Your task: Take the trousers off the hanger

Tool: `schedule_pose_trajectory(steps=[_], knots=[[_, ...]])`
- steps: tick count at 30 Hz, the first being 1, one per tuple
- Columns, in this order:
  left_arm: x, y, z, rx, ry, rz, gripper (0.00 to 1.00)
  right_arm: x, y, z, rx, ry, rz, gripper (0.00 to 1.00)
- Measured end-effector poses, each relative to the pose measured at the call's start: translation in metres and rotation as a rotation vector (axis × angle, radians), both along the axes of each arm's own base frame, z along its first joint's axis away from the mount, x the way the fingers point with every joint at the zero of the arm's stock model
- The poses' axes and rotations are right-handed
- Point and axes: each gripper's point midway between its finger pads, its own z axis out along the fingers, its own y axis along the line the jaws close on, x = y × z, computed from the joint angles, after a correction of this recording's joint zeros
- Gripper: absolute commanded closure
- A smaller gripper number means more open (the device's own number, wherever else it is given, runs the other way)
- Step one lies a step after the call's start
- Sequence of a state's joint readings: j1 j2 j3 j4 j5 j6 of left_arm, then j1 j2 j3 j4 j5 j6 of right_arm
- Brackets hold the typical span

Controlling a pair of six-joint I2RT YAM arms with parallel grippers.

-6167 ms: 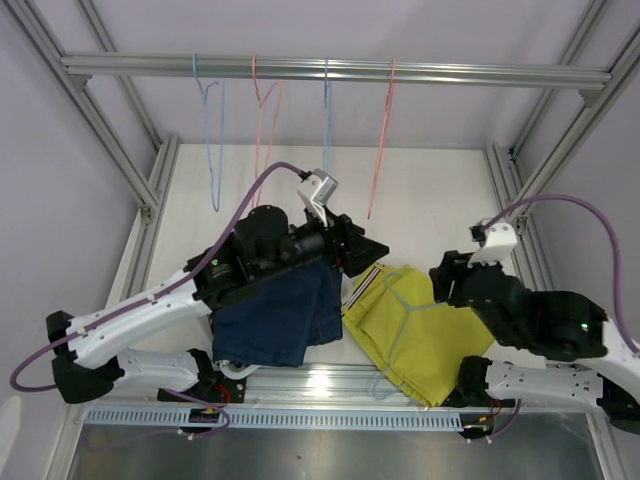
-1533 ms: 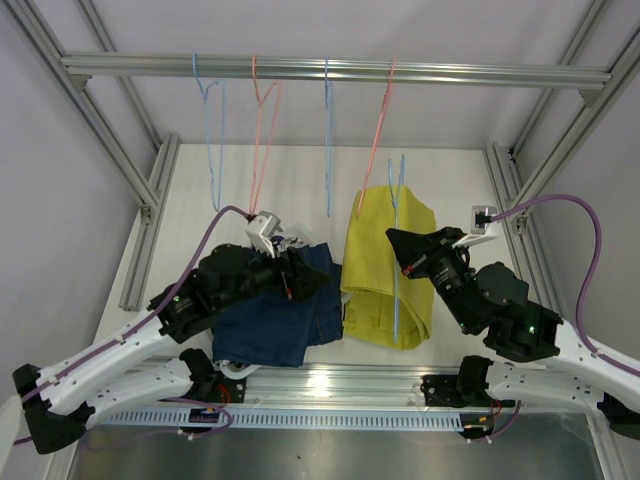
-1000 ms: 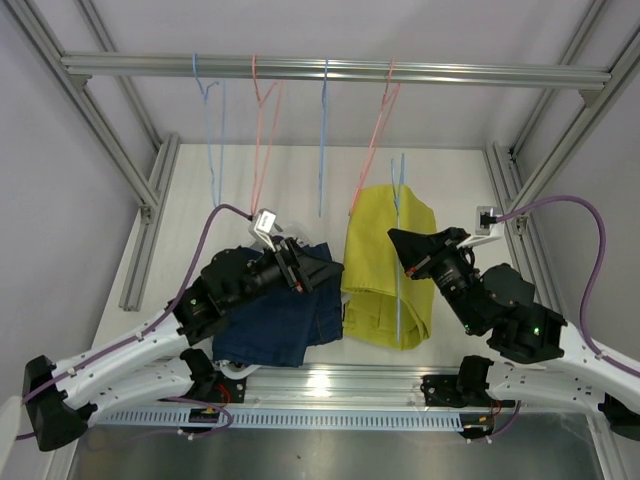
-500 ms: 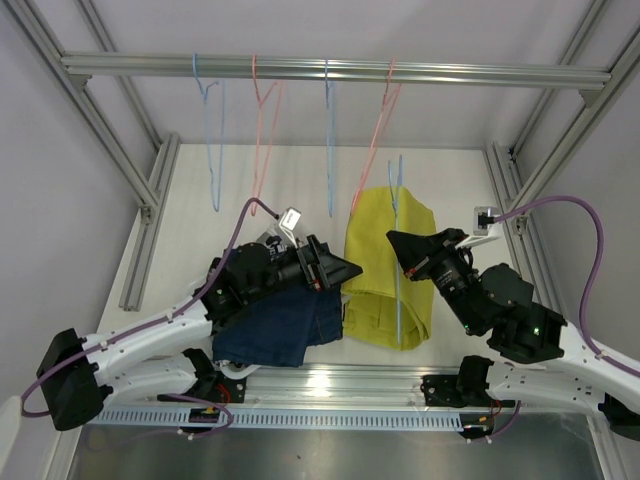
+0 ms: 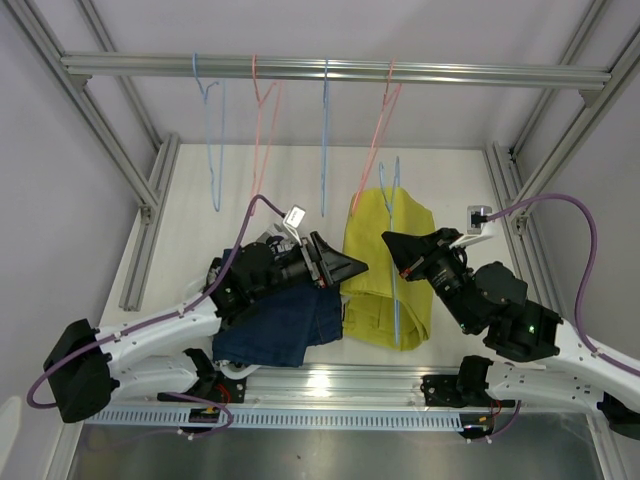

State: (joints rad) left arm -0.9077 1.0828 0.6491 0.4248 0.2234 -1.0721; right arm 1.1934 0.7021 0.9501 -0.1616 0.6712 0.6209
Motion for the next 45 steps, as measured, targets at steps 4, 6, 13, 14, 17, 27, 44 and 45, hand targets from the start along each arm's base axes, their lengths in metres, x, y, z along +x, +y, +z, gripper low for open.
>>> schedule_pose_trajectory(steps=[4,6,13,14,17,27,44,45], knots=[[-0.003,-0.001,0.0,-0.043,0.007,-0.014,0.3,0.0,0.0,0.0,0.001,0.0,0.0,1.0],[-0.004,-0.003,-0.002,-0.049,0.019,-0.026,0.36,0.0,0.0,0.001,0.002,-0.001,0.0,1.0],[-0.006,-0.012,-0.005,-0.066,0.037,-0.057,0.56,-0.001,0.0,0.001,0.009,0.002,0.004,1.0],[-0.007,-0.013,-0.006,-0.068,0.039,-0.059,0.58,-0.001,0.0,0.001,0.01,0.002,0.004,1.0],[-0.008,-0.015,-0.006,-0.072,0.042,-0.067,0.61,-0.001,-0.001,0.003,0.017,0.001,0.005,1.0],[-0.013,-0.019,0.014,-0.088,0.023,-0.084,0.8,-0.005,-0.011,-0.009,0.047,0.017,0.001,1.0],[-0.031,-0.035,0.023,-0.072,0.022,-0.136,0.87,-0.004,0.002,-0.045,0.057,0.081,0.016,1.0],[-0.032,-0.036,0.024,-0.073,0.02,-0.139,0.87,-0.004,0.003,-0.045,0.059,0.082,0.018,1.0]])
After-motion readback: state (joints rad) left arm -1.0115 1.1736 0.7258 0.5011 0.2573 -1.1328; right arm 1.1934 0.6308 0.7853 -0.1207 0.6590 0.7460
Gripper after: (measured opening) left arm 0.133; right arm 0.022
